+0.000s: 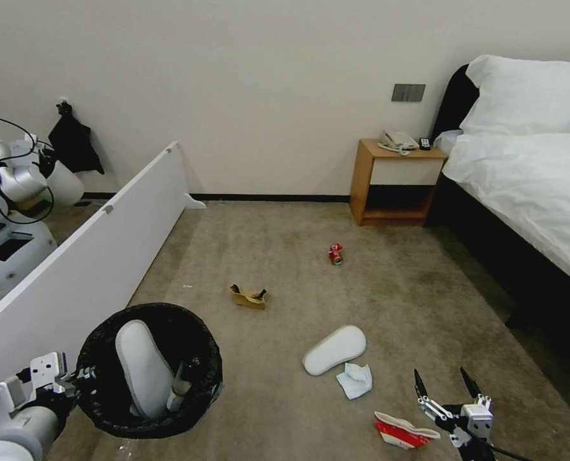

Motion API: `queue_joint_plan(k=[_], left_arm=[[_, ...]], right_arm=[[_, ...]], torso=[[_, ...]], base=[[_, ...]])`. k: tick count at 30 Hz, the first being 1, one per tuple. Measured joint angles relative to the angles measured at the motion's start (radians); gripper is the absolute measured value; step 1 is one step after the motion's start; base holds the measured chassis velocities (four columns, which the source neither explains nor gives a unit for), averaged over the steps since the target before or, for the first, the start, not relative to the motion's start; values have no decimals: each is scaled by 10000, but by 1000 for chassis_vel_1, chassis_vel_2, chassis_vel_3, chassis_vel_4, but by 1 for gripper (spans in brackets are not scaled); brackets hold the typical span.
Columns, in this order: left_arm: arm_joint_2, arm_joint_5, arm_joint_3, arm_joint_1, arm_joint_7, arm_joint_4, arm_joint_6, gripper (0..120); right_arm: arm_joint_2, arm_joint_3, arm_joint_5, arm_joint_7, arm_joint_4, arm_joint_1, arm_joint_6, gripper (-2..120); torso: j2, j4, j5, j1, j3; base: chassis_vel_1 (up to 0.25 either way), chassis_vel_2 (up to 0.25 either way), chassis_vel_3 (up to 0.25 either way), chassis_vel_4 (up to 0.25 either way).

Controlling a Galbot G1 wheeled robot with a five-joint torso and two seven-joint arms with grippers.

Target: Pick up the trash bin, then pick up the garbage from the floor and place it into the trash bin.

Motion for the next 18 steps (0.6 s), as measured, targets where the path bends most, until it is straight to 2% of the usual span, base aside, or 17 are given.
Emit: queue_joint_plan(k=[7,9,11,12,13,14,15,17,18], left_arm=[[9,-7,0,-20,-11,0,0,2],[41,-25,-6,-11,-39,-6,0,2],[52,-31,-11,-8,-40,-6,0,2],[82,-45,-30,2,-41,-7,0,2],[82,-45,-30,2,-41,-7,0,2],[118,-60,-45,11,-42,-5,0,2],[118,-60,-45,11,-42,-5,0,2],[155,-79,-58,10,-41,6,0,2],[155,-79,-58,10,-41,6,0,2]], right_arm=[[-128,-55,-184,264,-95,72,120,100],[-445,-54,-474,601,-340,-129,-518,100],[-535,-57,-538,693,-416,-209,-740,100],[-843,-84,-630,726,-628,-416,-1323,100],[-843,-84,-630,726,-628,-416,-1323,100],[-1240,-98,-802,306,-913,-592,-1788,100],[-1240,-98,-802,306,-913,-592,-1788,100],[-1900,-144,-1291,-392,-1419,-630,-2116,100],[-1900,-144,-1291,-392,-1419,-630,-2116,100]], torso=[[-1,-3,1,1,1],[-1,3,1,1,0],[-1,0,1,1,0],[0,-1,3,0,0],[0,-1,3,0,0],[0,-6,1,1,0],[0,-6,1,1,0],[0,-2,5,1,0],[0,-2,5,1,0]], base=[[-71,57,81,-67],[0,0,0,0],[0,0,0,0],[0,0,0,0],[0,0,0,0],[0,0,0,0],[0,0,0,0],[0,0,0,0],[0,0,0,0]])
